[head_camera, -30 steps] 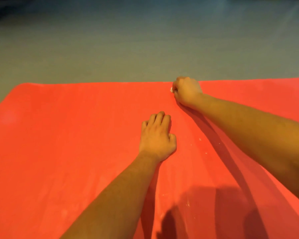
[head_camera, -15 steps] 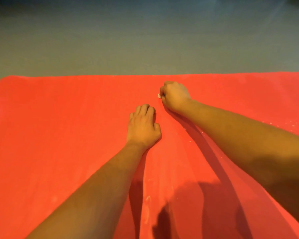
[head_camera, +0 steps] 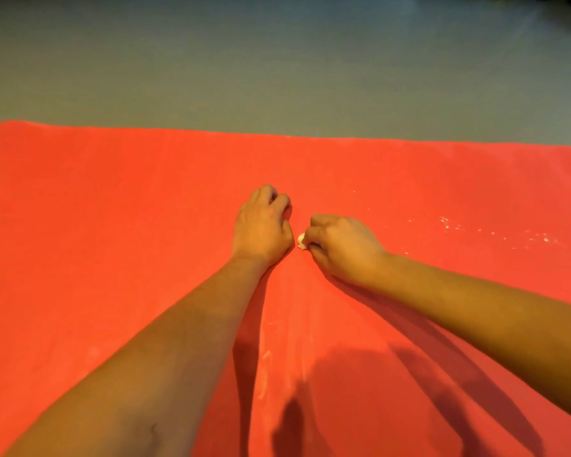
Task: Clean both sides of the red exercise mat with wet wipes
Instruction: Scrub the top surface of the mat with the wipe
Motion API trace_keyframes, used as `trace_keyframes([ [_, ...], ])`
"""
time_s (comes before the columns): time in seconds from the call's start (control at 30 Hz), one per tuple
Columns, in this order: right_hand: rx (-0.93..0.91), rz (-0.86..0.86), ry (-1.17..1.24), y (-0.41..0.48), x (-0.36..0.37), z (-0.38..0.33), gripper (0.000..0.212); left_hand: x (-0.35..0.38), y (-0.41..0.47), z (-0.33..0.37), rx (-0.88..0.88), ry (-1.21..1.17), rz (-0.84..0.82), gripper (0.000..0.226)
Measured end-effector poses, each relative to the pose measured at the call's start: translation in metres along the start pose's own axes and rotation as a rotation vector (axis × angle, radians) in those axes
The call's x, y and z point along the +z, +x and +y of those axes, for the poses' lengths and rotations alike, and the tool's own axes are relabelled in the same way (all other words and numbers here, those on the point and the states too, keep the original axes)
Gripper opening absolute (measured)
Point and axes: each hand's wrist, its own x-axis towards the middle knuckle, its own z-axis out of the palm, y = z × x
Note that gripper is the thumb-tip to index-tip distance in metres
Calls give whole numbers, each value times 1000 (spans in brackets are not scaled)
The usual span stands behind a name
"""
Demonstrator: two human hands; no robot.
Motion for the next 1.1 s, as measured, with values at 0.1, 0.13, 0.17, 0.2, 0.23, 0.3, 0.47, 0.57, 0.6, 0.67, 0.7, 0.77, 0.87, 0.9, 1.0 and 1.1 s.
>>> trace_keyframes([
  [0.1, 105, 9, -39, 33, 0, 12, 22, 1, -1, 1, -5, -18, 6, 26],
  [0.13, 161, 15, -48, 45, 1, 16, 23, 1, -1, 0, -13, -25, 12, 24],
  [0.17, 213, 22, -58, 53, 2, 19, 24, 1, -1, 0, -20, -35, 20, 22],
  [0.2, 253, 28, -70, 59, 3, 19, 24, 1, -1, 0, -26, -42, 27, 21],
  [0.23, 277, 32, -88, 62, 5, 18, 24, 1, -1, 0, -26, -41, 29, 20],
  [0.3, 293, 33, -109, 57, 6, 11, 22, 0, -1, 1, -14, -12, 7, 18],
  [0.47, 238, 18, -97, 21, 8, -14, 17, -10, -3, 4, -38, 62, -81, 23],
  [0.57, 192, 25, -84, -13, 11, -34, 14, -19, -7, 10, -48, 98, -165, 30],
  [0.6, 179, 32, -72, -23, 10, -41, 13, -23, -9, 14, -56, 112, -199, 32],
  [0.67, 165, 33, -45, -39, 8, -54, 14, -33, -15, 20, -68, 135, -275, 34],
  [0.7, 162, 25, -31, -48, 7, -61, 16, -38, -19, 23, -73, 142, -314, 35],
  [0.77, 146, 9, -5, -66, 5, -74, 18, -48, -26, 31, -74, 151, -387, 37],
  [0.87, 83, 17, 26, -101, 6, -93, 11, -64, -37, 44, -36, 196, -495, 41],
  [0.9, 63, 10, 30, -113, 6, -100, 8, -70, -42, 48, -25, 214, -530, 42],
  [1.0, 10, -52, 56, -133, 0, -108, 10, -91, -64, 58, 1, 234, -612, 42],
  [1.1, 74, -103, 100, -120, -8, -101, 18, -109, -95, 66, 13, 248, -682, 45],
])
